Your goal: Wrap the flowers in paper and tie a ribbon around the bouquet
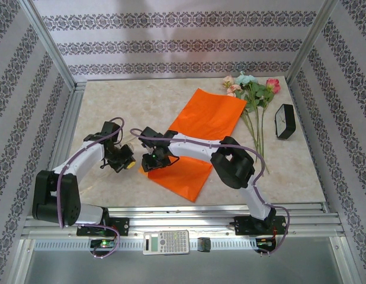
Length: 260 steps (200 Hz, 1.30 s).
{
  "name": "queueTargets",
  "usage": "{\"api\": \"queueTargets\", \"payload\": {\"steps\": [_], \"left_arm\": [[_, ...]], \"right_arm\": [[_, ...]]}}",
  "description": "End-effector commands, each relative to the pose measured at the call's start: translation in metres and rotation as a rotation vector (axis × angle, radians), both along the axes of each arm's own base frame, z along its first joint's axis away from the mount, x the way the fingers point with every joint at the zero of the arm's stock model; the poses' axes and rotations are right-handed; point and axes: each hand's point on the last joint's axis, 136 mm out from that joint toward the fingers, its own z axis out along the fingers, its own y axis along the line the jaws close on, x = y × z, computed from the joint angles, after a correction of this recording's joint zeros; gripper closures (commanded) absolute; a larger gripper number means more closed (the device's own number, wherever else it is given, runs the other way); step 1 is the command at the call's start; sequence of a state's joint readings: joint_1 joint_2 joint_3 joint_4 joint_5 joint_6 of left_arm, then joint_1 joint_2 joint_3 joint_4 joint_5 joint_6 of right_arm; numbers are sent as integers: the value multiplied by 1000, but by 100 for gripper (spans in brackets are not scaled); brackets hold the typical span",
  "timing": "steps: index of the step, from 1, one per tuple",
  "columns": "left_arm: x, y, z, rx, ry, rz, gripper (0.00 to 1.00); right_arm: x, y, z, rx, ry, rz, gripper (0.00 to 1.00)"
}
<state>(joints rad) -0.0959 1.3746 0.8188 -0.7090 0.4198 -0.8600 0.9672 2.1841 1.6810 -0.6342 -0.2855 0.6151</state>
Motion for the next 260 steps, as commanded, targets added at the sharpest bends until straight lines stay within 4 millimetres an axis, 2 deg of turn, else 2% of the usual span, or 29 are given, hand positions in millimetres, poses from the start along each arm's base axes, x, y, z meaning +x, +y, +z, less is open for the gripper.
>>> {"api": "queueTargets", "payload": {"steps": [1,24,36,79,100,126,158,178,193,207,223,239,260], "left_arm": [[-16,8,-4,26,40,8,100],[-19,8,-1,29,36,-5,100],[-18,6,1,18,28,-17,100],[-8,-35,-5,-184,25,-59,95],[7,-50,-8,-222,11,-43,95],[29,-56,-16,-221,-25,-25,95],[48,-74,-30,-280,-35,-36,98],[47,-81,-40,-251,-6,-70,100],[41,-69,-53,-166,43,-86,100],[40,-56,-63,-97,63,-91,100],[44,-48,-71,-69,77,-84,100],[54,-43,-74,-51,80,-80,100],[71,-29,-71,0,72,-68,100]], "right_arm": [[3,10,-8,21,43,-32,67],[9,14,-10,45,50,-62,81],[15,15,-1,62,22,-74,100],[37,-3,47,164,-80,-146,100],[38,-13,58,213,-60,-159,100],[37,-27,66,235,-52,-183,100],[42,-52,93,265,-97,-237,100],[49,-84,111,249,-163,-298,100],[52,-119,123,205,-233,-363,100],[50,-161,127,127,-304,-446,100],[39,-211,124,46,-357,-550,100],[19,-265,115,-73,-387,-665,100],[-9,-312,104,-149,-392,-779,100]]}}
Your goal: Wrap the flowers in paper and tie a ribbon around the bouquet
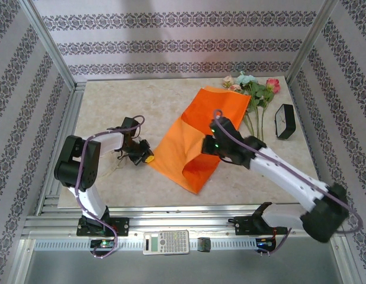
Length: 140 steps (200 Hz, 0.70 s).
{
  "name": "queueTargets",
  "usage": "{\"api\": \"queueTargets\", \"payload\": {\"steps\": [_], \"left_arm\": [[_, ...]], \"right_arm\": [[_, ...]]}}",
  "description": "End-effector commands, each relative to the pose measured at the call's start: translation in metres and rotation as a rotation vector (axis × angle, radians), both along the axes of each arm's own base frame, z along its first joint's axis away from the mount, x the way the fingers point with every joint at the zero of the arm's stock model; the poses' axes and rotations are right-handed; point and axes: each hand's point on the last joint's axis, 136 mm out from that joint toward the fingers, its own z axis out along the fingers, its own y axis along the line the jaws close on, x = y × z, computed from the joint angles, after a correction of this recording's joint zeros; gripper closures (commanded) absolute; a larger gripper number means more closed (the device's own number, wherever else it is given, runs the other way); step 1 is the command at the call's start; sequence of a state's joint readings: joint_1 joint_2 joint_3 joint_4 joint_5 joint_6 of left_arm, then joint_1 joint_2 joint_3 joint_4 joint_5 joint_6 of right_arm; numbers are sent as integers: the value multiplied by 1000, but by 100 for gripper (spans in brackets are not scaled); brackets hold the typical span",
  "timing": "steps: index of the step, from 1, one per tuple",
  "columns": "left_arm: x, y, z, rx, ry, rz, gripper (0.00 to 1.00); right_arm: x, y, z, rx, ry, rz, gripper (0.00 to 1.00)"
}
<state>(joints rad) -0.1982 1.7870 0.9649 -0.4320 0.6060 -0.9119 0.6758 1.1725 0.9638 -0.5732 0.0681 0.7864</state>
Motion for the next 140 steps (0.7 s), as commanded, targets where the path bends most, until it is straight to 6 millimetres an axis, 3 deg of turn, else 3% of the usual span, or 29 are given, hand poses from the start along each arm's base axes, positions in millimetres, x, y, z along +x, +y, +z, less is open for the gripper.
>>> {"api": "queueTargets", "payload": {"steps": [1,22,55,78,92,112,125,140], "left_arm": [[10,41,-23,192,24,25,100],[31,62,-19,246,15,62,100],[55,84,-16,267,12,112,100],[70,83,17,269,-67,146,100],[75,61,48,221,-142,152,100],[63,-15,72,75,-168,62,100],[46,-66,68,-12,-131,3,100],[33,-105,49,-88,-96,2,100]], "right_arm": [[-32,-73,-35,-189,72,-210,100],[-61,-99,-59,-205,162,-295,100],[-98,-116,-85,-216,321,-384,100],[-118,-123,-99,-234,413,-413,100],[-120,-121,-101,-209,420,-410,100],[-119,-117,-102,-174,426,-422,100],[-120,-114,-105,-151,444,-435,100],[-121,-110,-111,-118,472,-451,100]]}}
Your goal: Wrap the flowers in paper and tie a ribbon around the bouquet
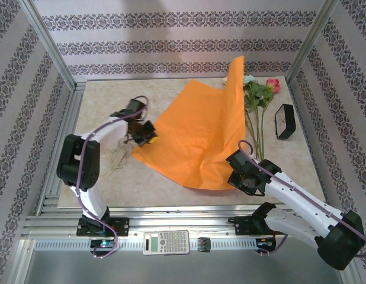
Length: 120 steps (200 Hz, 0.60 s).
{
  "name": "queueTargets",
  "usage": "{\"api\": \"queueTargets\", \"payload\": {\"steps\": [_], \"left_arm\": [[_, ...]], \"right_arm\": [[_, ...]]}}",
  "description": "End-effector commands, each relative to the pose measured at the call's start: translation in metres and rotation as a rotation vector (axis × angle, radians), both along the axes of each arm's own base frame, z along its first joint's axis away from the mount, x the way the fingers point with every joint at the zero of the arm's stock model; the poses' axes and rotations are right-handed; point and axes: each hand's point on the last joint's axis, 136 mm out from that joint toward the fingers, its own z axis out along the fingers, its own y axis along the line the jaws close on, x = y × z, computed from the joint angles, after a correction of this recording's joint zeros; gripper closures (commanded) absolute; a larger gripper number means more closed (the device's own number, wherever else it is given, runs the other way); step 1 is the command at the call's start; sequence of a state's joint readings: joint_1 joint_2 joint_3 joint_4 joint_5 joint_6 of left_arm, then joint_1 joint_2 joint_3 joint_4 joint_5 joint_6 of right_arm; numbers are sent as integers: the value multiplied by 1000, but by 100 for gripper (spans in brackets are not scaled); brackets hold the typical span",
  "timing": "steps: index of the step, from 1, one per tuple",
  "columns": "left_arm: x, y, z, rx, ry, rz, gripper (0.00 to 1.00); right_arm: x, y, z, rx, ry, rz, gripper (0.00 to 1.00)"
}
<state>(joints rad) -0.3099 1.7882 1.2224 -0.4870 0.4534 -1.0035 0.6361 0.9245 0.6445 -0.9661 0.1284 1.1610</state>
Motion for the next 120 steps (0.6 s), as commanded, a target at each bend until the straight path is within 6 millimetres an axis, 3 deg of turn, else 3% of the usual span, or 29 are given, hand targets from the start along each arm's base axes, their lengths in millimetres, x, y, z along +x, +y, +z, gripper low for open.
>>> {"api": "queueTargets", "payload": {"steps": [1,13,26,51,98,120], "left_arm": [[-27,-72,-15,-163,90,-24,100],[-27,-85,-32,-181,117,-21,100],[-23,-85,-48,-149,135,-33,100],[-6,-60,-73,-50,170,-36,100],[39,5,-78,94,145,7,100],[54,28,-69,118,120,33,100]], "right_arm": [[-9,3,-11,47,55,-66,100],[-10,8,-17,81,63,-84,100],[-13,10,-21,101,80,-109,100],[-17,9,-22,109,90,-116,100],[-21,34,-34,192,198,-14,100],[-16,40,-23,164,219,73,76]]}}
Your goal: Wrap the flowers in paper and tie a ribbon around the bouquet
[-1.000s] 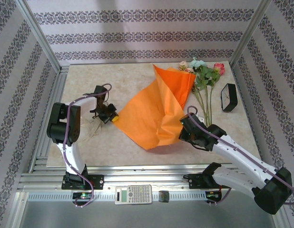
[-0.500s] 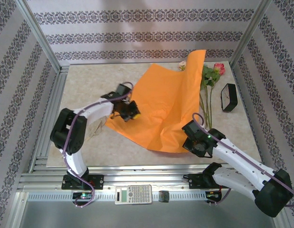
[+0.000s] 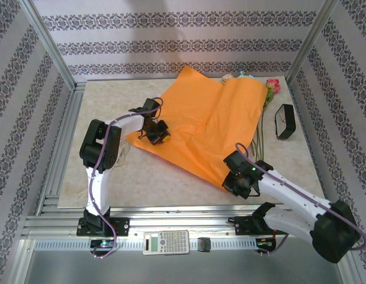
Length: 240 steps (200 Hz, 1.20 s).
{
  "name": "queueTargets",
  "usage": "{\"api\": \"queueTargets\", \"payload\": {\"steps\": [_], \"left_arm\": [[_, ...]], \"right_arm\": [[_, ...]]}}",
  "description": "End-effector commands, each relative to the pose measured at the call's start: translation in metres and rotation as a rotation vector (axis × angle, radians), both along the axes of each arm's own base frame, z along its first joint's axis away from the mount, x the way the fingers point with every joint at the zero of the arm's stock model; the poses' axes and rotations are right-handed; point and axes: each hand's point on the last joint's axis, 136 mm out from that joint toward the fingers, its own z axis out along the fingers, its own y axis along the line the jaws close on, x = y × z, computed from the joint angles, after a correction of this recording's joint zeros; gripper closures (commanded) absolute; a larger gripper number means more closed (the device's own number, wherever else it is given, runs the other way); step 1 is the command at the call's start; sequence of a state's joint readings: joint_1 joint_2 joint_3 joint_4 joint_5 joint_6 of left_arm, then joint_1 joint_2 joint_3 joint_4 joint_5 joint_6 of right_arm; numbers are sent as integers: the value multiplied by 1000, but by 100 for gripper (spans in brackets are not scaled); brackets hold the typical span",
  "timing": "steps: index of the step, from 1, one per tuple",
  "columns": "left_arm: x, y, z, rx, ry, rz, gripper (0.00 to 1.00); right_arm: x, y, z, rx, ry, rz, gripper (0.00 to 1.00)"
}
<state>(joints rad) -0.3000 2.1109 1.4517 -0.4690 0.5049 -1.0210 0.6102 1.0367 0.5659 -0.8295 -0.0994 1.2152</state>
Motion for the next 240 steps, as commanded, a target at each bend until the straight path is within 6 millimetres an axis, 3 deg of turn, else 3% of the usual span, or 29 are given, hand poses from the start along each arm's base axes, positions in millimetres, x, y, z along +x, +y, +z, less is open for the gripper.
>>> {"api": "queueTargets", "payload": {"steps": [1,14,35,54,65,93,112,130,152,183,213,240], "left_arm": [[5,49,-12,147,24,20,100],[11,55,-2,148,7,20,100],[17,44,31,124,-60,-16,100],[6,21,63,91,-109,-52,100],[-7,-3,71,40,-117,-88,100],[-43,-51,56,-82,-68,-120,100],[-59,-51,37,-73,-29,-118,100],[-69,-44,22,-65,2,-112,100],[-84,-30,6,-8,41,-134,100],[-102,-14,-6,-4,70,-107,100],[-116,-5,-4,14,80,-108,100],[-123,0,1,20,76,-94,100]], "right_arm": [[1,8,12,13,31,109,75],[9,6,23,-21,1,144,68],[36,8,51,-40,-125,193,61],[64,17,70,-17,-209,217,58],[82,22,71,-3,-225,213,60],[136,45,53,97,-227,191,70],[166,64,40,133,-207,199,72],[180,73,20,121,-175,211,72],[178,77,-7,108,-90,227,73],[155,77,-32,90,-3,259,72],[141,79,-21,76,-13,313,68],[150,73,-2,76,-63,335,65]]}}
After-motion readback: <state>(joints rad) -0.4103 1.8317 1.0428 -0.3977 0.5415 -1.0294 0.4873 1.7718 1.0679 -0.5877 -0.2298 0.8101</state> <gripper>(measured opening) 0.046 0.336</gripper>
